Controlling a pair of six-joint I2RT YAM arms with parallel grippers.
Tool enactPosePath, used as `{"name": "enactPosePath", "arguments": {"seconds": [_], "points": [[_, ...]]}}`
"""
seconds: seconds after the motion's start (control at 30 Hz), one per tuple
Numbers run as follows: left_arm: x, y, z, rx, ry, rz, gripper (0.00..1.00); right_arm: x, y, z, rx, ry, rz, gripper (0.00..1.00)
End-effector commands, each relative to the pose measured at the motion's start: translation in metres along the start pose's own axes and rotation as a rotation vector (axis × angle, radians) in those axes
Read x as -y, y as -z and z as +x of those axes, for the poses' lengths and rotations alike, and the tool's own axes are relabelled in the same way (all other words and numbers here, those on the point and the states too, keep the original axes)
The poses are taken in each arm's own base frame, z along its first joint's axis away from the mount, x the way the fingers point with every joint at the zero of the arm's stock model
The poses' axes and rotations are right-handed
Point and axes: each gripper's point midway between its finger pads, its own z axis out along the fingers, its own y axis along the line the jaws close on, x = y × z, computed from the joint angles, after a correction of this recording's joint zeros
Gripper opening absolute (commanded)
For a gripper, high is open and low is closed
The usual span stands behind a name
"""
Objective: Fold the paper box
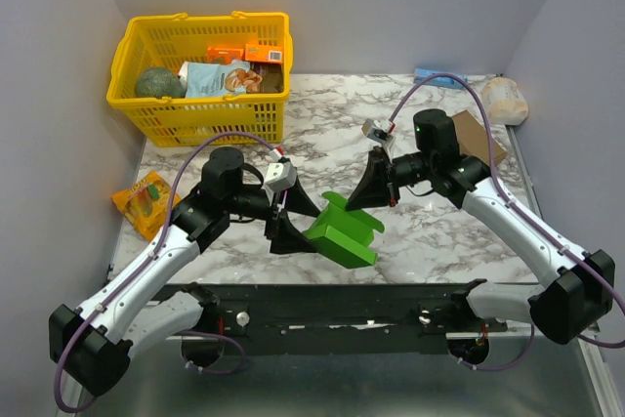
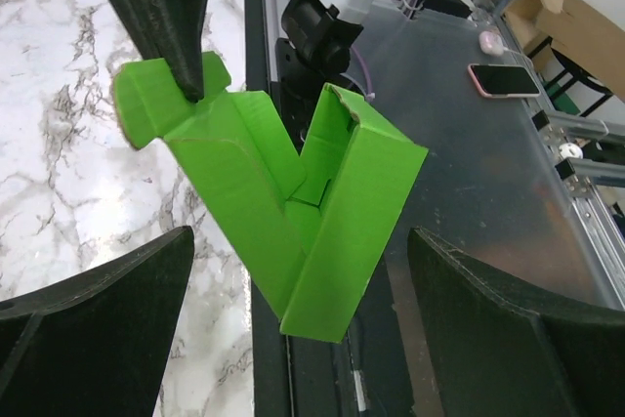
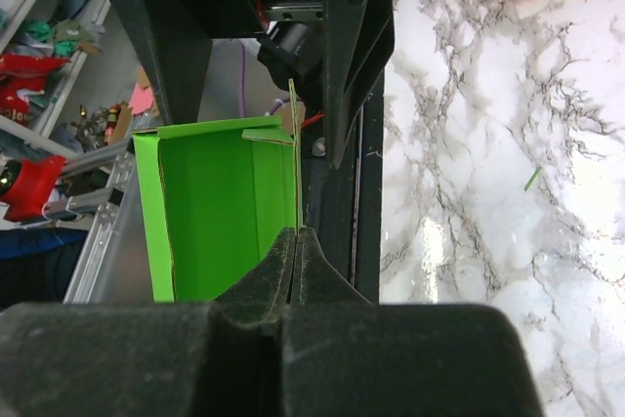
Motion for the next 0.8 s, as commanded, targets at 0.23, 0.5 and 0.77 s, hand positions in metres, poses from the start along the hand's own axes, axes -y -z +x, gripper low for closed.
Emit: {"name": "enactPosePath", "arguments": {"seconds": [0.23, 0.5, 0.77], "points": [[-0.011, -0.012, -0.009, -0.021, -0.064, -0.073, 0.92, 0.007, 0.003, -0.004, -0.012, 0.011, 0.047, 0.00], [-0.021, -0.027, -0.001, -0.034, -0.031, -0.080, 0.66, 0.002, 0.001, 0.001, -0.023, 0.014, 0.052, 0.00], [-0.020, -0.030, 0.006, -0.025, -0.029, -0.063, 0.08, -0.006, 0.003, 0.008, -0.022, -0.008, 0.055, 0.12]]}}
